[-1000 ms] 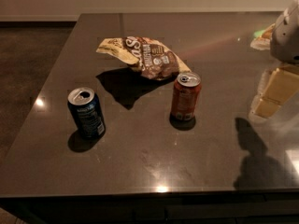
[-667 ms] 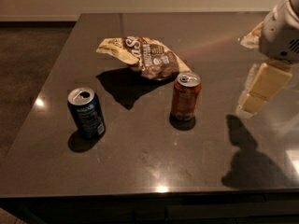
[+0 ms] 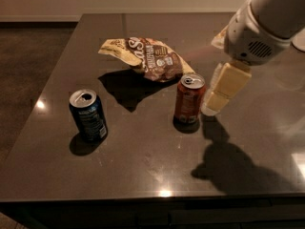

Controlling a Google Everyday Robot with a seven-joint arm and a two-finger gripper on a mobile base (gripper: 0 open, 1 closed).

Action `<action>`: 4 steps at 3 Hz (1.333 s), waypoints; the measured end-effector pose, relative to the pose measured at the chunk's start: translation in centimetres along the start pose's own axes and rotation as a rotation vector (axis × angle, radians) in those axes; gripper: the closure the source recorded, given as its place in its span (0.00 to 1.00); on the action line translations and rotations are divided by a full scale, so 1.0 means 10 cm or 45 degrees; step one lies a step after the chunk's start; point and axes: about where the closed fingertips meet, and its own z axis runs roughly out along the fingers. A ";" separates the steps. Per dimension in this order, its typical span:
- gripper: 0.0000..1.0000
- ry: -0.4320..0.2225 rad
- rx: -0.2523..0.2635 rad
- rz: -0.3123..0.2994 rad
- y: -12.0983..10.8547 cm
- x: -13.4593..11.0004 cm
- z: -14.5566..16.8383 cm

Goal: Pick pepsi can

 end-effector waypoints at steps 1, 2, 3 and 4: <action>0.00 -0.088 -0.015 -0.026 0.03 -0.33 0.27; 0.00 -0.176 -0.070 -0.041 0.11 -0.64 0.49; 0.00 -0.265 -0.132 -0.063 0.24 -0.99 0.64; 0.00 -0.353 -0.183 -0.111 0.46 -1.26 0.77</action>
Offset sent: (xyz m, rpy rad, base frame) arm 0.0223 0.1218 -0.0364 0.2205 0.0331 0.1311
